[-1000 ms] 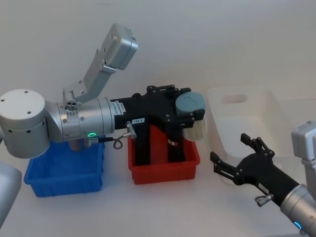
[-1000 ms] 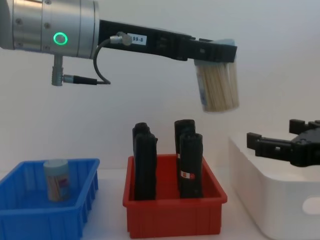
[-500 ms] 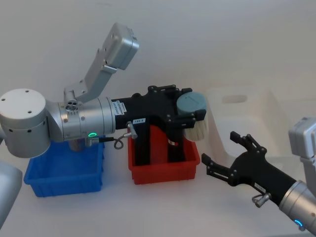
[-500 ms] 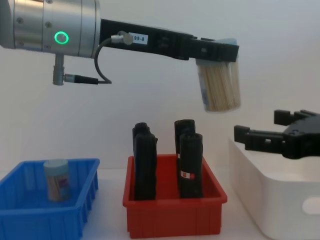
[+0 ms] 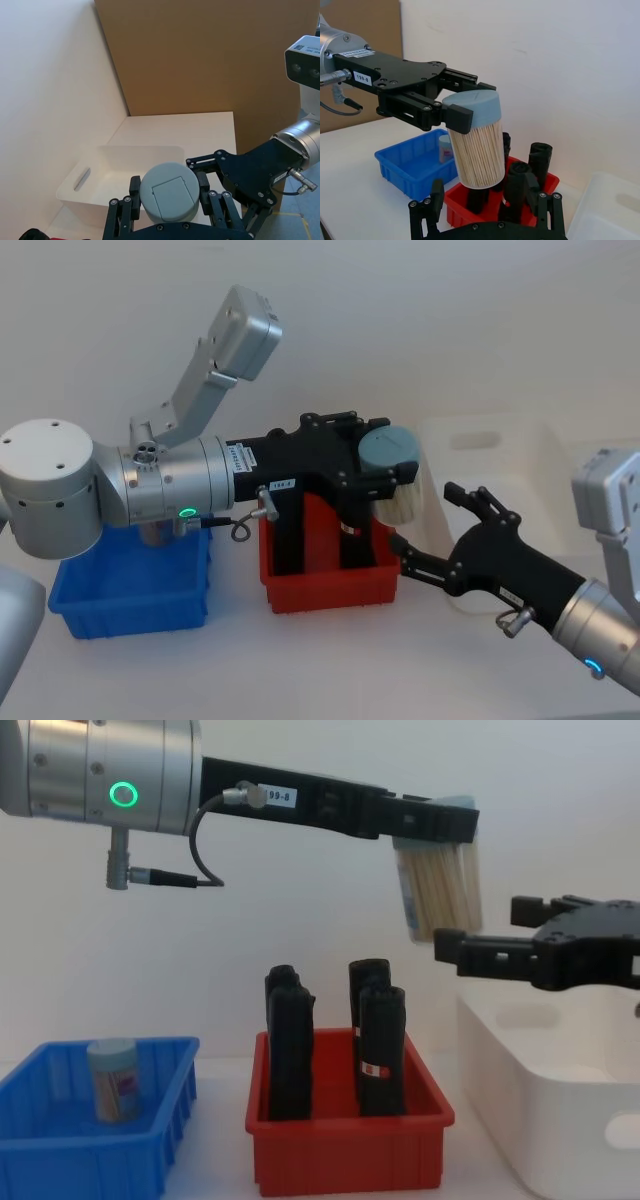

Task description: Pick the cotton swabs from the blue box and place them into the white box.

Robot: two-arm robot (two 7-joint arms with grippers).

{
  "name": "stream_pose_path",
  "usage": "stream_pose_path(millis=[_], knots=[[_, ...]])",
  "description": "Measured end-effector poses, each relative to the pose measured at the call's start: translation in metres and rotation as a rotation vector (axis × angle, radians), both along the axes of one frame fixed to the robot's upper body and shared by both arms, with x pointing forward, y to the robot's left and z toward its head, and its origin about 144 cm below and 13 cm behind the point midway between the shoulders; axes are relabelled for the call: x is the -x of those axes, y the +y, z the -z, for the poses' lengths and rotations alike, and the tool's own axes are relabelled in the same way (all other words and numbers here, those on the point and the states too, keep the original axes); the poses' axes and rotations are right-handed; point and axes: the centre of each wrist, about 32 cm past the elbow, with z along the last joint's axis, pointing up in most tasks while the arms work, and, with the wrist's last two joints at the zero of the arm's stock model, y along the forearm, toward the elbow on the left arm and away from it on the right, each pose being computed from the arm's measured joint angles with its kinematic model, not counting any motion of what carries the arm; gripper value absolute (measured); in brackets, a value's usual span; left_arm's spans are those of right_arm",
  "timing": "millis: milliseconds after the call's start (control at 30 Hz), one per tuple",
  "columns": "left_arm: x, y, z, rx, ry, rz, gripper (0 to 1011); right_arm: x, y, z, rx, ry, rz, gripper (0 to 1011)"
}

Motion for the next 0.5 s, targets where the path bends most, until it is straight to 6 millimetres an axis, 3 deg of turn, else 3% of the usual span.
stream_pose_path(millis=[500], knots=[[0.0, 0.0, 0.0, 0.0, 0.0, 0.0, 673, -0.013, 0.009, -0.01, 0.021, -0.018, -0.053, 1002]])
